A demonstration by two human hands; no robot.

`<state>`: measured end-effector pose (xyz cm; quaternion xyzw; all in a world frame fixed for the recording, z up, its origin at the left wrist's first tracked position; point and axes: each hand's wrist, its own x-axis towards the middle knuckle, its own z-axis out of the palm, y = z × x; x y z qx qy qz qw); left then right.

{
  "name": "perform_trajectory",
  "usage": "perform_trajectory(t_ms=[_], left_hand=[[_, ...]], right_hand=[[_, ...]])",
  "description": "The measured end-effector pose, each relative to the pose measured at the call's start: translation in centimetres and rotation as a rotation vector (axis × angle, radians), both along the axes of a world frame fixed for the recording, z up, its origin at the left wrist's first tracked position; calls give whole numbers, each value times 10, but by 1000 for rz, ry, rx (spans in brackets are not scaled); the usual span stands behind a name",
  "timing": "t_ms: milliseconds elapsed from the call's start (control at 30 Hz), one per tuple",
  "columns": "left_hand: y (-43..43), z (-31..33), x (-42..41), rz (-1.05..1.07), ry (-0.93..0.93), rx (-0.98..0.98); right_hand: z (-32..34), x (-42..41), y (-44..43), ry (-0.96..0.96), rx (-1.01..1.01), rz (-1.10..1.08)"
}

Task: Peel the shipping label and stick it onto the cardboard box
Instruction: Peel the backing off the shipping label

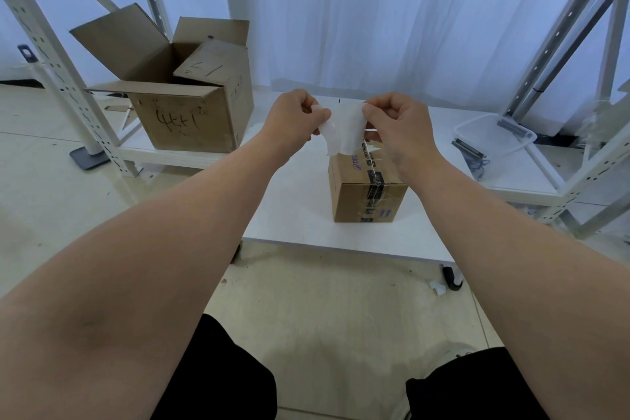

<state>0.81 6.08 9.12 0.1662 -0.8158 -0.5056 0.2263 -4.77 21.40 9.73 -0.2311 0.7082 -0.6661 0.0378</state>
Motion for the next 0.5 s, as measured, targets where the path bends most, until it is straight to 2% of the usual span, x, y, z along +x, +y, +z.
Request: perform_trajectory(t_ms=[200, 367, 433, 500], left_hand=[[0, -1, 1, 1, -18, -4], [7, 7, 3, -89, 40, 153], [10, 10, 3, -174, -9, 195], [13, 9, 3, -242, -108, 147]], right_hand=[[0, -2, 0, -19, -33, -5], [1, -1, -1, -34, -49, 10], [1, 0, -2, -49, -66, -1], [2, 0, -3, -59, -80, -28]])
